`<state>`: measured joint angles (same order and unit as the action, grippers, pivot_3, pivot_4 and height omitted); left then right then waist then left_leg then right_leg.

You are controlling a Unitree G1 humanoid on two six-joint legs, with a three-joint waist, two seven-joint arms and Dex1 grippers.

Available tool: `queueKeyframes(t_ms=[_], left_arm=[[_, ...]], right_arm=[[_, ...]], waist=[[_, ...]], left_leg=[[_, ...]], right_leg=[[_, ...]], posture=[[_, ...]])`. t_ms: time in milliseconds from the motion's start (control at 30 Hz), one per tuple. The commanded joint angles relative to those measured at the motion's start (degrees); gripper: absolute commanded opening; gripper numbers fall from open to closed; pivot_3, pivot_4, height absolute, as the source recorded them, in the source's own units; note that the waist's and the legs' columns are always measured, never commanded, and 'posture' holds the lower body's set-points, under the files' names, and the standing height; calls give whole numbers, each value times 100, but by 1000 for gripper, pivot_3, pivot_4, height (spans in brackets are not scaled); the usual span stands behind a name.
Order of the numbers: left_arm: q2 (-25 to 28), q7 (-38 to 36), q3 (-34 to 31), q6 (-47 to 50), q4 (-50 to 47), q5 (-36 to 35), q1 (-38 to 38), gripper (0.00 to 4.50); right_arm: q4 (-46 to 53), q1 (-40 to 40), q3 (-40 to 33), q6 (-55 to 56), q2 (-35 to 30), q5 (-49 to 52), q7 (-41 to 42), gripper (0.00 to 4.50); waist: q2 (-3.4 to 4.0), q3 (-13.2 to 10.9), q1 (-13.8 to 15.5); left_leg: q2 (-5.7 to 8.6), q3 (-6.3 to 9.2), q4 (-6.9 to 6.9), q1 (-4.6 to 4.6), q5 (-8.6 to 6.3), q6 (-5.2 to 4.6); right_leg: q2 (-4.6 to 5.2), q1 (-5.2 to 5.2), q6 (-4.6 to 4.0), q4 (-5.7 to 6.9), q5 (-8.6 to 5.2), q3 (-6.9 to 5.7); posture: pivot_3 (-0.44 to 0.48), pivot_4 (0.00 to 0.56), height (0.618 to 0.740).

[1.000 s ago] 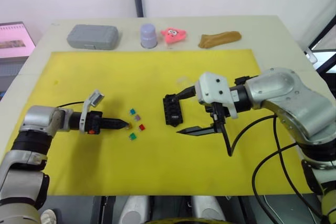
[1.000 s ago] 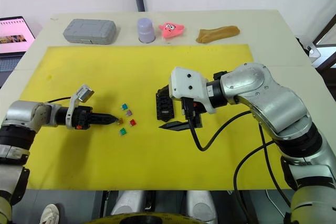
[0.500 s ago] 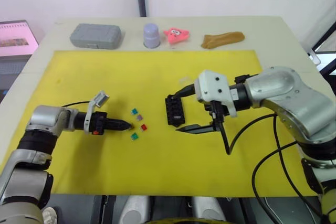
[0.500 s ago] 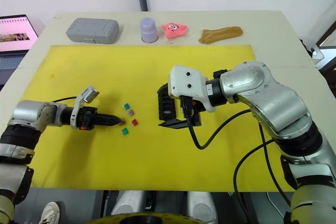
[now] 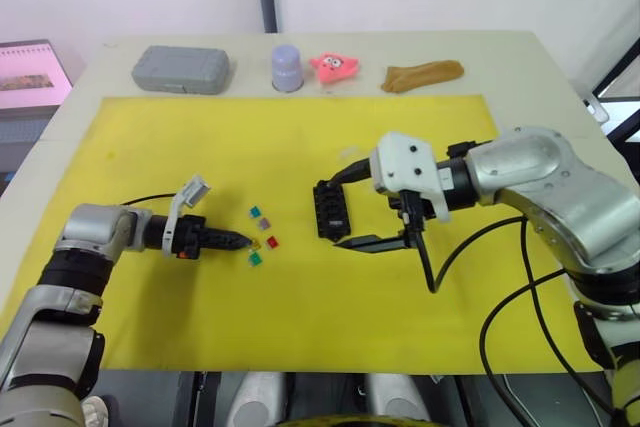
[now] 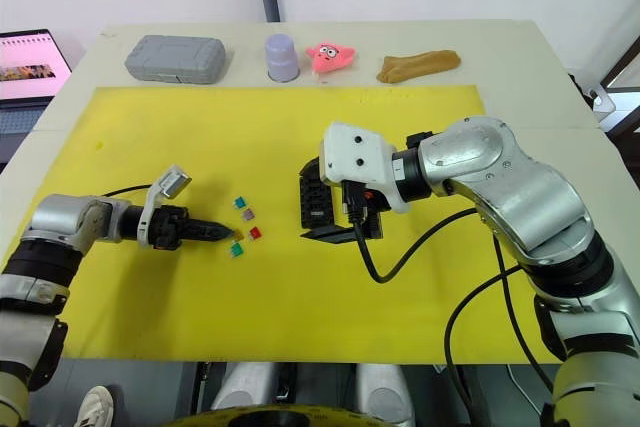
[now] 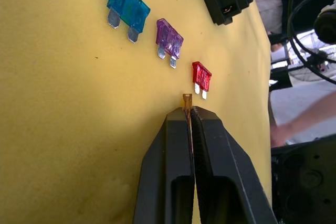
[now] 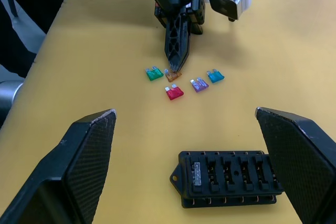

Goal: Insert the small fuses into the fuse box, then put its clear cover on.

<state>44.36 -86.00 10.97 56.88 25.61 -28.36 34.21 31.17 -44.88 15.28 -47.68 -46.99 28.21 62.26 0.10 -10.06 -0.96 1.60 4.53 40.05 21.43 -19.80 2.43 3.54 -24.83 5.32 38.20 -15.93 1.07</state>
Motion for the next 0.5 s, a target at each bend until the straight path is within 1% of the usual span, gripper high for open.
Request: queueKeyframes(t_ms=[33, 267, 400, 500], left_arm=[[39, 96, 86, -107, 21, 194, -98, 72], [59, 93, 8, -135, 22, 165, -85, 72], [99, 197, -310, 41, -96, -43, -18, 72], [207, 255, -599, 216, -366, -249, -57, 72]], right_arm=[[53, -152, -36, 71, 36, -39, -25, 4500], [41, -165, -35, 41, 67, -65, -44, 4500], [56, -137, -60, -5, 69, -45, -78, 4500], [83, -92, -109, -113, 74, 27, -128, 4500]], waist=[[0, 0, 0], [0, 0, -1], [0, 0, -1], [-1, 0, -2]], left_leg=[[0, 0, 0, 0, 0, 0], [0, 0, 0, -1, 0, 0], [-1, 0, 0, -1, 0, -1], [-2, 1, 0, 1, -1, -1]], right_leg=[[0, 0, 0, 0, 0, 0], [-1, 1, 0, 0, 0, 0], [-1, 1, 0, 0, 0, 0], [0, 0, 0, 0, 0, 0]], posture=[[0, 150, 740], [0, 150, 740], [0, 150, 740], [0, 150, 740]])
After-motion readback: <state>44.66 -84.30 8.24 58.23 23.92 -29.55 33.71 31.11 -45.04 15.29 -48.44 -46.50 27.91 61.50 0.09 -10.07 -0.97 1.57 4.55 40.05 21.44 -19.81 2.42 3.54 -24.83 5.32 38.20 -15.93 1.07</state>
